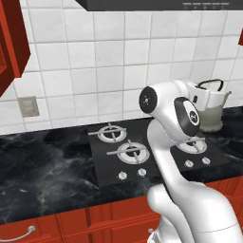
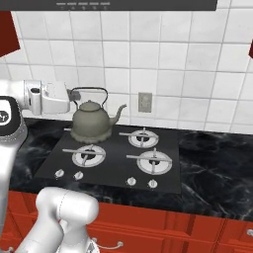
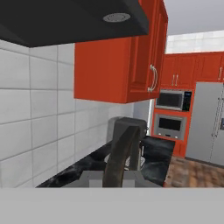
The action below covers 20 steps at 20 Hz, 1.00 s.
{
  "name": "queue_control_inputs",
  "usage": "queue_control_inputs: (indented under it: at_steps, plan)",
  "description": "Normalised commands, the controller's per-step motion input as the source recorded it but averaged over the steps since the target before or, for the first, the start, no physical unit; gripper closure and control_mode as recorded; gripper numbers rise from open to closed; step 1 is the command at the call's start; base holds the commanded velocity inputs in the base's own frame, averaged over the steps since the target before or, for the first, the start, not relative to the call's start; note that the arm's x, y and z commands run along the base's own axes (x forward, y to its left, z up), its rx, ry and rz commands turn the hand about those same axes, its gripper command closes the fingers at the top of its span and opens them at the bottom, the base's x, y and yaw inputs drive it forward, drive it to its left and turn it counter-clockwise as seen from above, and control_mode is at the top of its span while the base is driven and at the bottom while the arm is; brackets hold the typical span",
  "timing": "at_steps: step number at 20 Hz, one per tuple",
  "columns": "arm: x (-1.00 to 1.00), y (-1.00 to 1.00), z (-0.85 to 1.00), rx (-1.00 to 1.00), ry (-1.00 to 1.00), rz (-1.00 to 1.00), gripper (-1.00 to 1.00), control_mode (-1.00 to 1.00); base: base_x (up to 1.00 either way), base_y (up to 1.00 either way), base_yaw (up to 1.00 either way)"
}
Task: Pick the kettle from the cabinet and place it on a stove burner. Then pick the pot from the counter and place it on another stove burner. Finally, turn both burners on.
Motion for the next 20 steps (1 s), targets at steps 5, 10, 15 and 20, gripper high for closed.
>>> queue_control_inputs:
  at_steps: [5,10,15,20]
  plan:
    - [0.0,0.0,0.0,0.0,0.0,0.0,1.0,1.0,0.68,-0.08,0.03]
    - [0.14,0.0,0.0,0.0,0.0,0.0,1.0,-1.0,0.11,0.0,0.0]
    - [0.15,0.05,-0.07,0.0,0.0,0.0,1.0,-1.0,0.0,0.0,0.0]
    - [0.2,0.3,-0.13,0.0,-0.01,0.0,1.0,-1.0,0.0,0.0,0.0]
